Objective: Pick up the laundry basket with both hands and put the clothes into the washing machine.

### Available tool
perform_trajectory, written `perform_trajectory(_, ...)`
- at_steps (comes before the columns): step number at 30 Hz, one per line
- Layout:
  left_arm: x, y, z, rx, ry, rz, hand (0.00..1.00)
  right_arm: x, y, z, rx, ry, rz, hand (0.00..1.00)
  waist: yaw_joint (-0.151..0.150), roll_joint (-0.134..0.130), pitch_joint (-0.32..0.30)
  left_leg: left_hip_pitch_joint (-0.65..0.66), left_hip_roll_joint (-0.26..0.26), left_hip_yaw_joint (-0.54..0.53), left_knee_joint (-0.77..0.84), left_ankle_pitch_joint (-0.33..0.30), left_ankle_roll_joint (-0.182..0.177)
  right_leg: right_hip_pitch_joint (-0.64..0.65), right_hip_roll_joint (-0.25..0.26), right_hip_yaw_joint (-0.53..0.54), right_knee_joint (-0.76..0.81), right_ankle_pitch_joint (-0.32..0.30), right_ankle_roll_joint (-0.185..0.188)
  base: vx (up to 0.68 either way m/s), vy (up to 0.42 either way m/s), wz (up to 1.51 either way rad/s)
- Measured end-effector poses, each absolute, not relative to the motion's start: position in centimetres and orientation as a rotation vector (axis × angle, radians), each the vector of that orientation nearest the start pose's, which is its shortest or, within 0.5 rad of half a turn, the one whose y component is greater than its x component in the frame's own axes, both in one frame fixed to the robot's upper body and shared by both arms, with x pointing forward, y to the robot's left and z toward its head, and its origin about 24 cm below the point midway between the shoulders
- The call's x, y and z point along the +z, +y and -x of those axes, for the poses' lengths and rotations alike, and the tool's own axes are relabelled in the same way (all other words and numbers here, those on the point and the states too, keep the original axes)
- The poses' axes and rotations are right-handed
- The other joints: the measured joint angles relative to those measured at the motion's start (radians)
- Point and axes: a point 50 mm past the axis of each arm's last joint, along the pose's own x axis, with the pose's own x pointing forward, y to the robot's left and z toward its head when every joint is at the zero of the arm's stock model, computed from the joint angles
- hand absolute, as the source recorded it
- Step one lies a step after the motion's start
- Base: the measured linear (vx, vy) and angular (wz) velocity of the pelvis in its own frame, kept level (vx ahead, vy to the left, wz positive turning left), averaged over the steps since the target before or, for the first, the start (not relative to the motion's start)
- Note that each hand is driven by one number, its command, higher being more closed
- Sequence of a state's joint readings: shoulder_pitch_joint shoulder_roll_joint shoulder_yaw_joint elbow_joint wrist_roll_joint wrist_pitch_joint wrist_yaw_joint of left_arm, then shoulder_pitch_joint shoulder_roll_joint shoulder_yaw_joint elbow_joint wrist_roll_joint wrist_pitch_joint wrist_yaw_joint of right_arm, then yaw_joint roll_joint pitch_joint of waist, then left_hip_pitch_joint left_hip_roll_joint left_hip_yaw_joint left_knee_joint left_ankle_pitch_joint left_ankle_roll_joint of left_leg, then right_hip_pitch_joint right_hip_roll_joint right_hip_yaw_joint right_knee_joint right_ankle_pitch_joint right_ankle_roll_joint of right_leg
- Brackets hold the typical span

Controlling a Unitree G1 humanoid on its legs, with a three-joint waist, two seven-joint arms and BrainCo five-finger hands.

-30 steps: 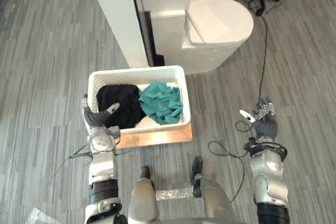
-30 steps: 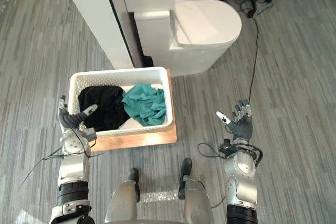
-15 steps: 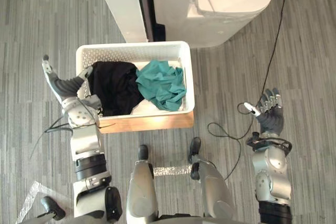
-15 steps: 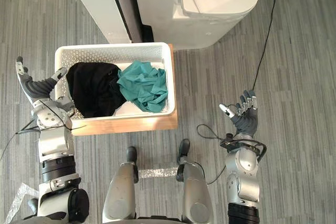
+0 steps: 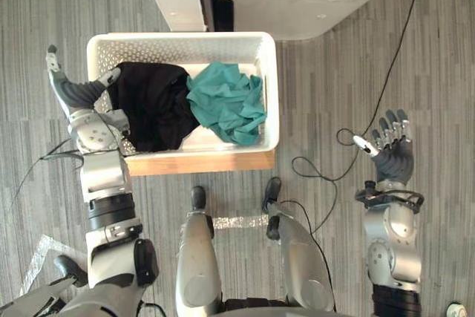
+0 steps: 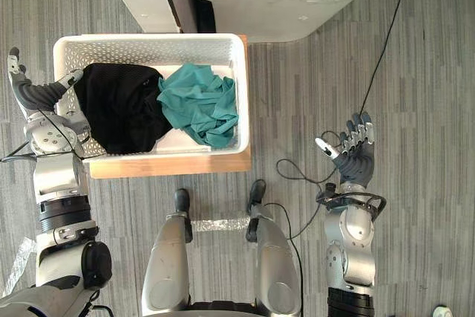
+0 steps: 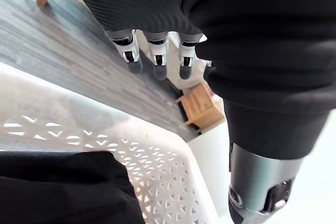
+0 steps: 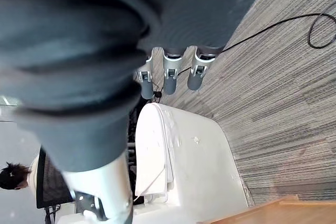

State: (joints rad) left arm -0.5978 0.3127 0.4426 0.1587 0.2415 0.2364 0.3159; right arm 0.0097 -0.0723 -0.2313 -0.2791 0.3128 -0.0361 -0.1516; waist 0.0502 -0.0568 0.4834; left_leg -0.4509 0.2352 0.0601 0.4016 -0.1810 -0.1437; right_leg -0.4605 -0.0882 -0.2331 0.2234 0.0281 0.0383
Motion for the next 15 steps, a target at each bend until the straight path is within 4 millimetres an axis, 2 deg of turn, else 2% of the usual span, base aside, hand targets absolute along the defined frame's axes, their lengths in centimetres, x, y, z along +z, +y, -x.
perform_trajectory(3,19.7,30.0,-31.6,0.771,-0.251,-0.357,0.00,11.2,-22.4,-23.6,-0.328,-0.334,-0.215,0.00,0.000,-0.003,0.008,-0.009,0.005,0.005,0.010,-0.001,0.000,-0.004,0.002,-0.001,0.001,0.000,-0.001,-0.01,-0.002,-0.01)
perform_trajectory(5,19.9,30.3,-31.6,0.755,-0.241,-0.396,0.00,11.3,-22.5,-23.6,-0.333,-0.337,-0.211,0.00,0.014,-0.004,0.010,-0.040,0.014,0.014,0.034,-0.003,0.002,-0.029,0.006,-0.003,0.007,0.003,-0.005,-0.05,-0.007,-0.08)
perform_trajectory(9,19.4,30.4,-31.6,0.723,-0.214,-0.405,0.00,11.3,-22.6,-23.6,-0.333,-0.336,-0.212,0.00,0.020,-0.006,0.022,-0.066,0.038,0.021,0.077,-0.014,0.003,-0.037,0.020,-0.007,0.017,0.005,-0.008,-0.04,-0.009,-0.04)
perform_trajectory(15,18.7,30.3,-31.6,0.684,-0.190,-0.381,0.00,11.5,-23.3,-23.3,-0.362,-0.353,-0.218,0.00,0.021,-0.009,0.023,-0.103,0.047,0.019,0.107,-0.018,0.004,-0.059,0.027,-0.012,0.017,0.015,-0.021,-0.03,-0.001,-0.02)
